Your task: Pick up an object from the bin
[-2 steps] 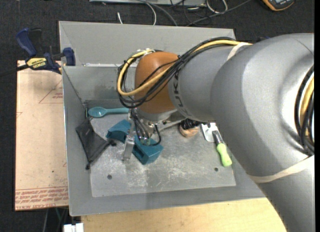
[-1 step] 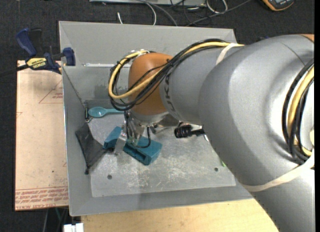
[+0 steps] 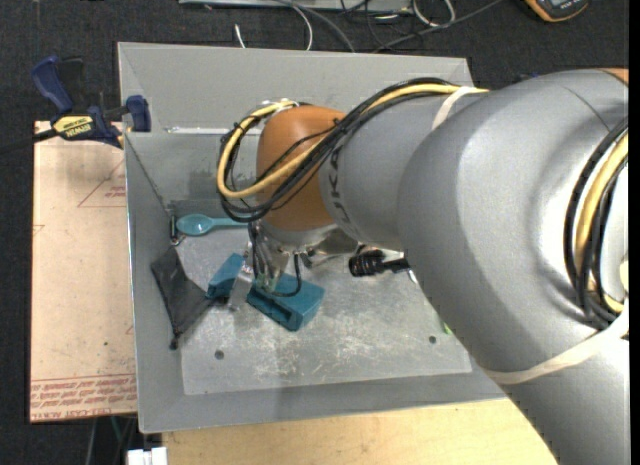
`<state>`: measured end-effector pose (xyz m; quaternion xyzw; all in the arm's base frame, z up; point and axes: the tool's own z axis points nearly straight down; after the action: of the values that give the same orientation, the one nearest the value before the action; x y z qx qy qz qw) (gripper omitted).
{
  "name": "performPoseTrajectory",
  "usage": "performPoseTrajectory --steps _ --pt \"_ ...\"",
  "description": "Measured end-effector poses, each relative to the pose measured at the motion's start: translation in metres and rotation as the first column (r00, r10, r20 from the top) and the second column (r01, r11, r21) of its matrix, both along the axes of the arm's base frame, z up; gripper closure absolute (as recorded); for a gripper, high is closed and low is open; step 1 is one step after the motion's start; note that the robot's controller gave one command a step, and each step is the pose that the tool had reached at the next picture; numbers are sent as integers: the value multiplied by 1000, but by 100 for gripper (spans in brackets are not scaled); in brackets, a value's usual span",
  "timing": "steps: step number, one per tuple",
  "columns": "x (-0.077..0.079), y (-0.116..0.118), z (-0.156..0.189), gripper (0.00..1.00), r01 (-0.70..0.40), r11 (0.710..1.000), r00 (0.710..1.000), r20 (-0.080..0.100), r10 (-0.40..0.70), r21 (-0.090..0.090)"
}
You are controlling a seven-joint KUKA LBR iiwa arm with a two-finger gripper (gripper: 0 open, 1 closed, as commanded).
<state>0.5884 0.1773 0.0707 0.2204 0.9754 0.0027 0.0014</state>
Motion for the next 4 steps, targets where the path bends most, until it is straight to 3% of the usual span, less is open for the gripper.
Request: performPoseTrajectory --steps 4 --pt "-2 -1 22 100 -1 1000 1000 -5 1 -1"
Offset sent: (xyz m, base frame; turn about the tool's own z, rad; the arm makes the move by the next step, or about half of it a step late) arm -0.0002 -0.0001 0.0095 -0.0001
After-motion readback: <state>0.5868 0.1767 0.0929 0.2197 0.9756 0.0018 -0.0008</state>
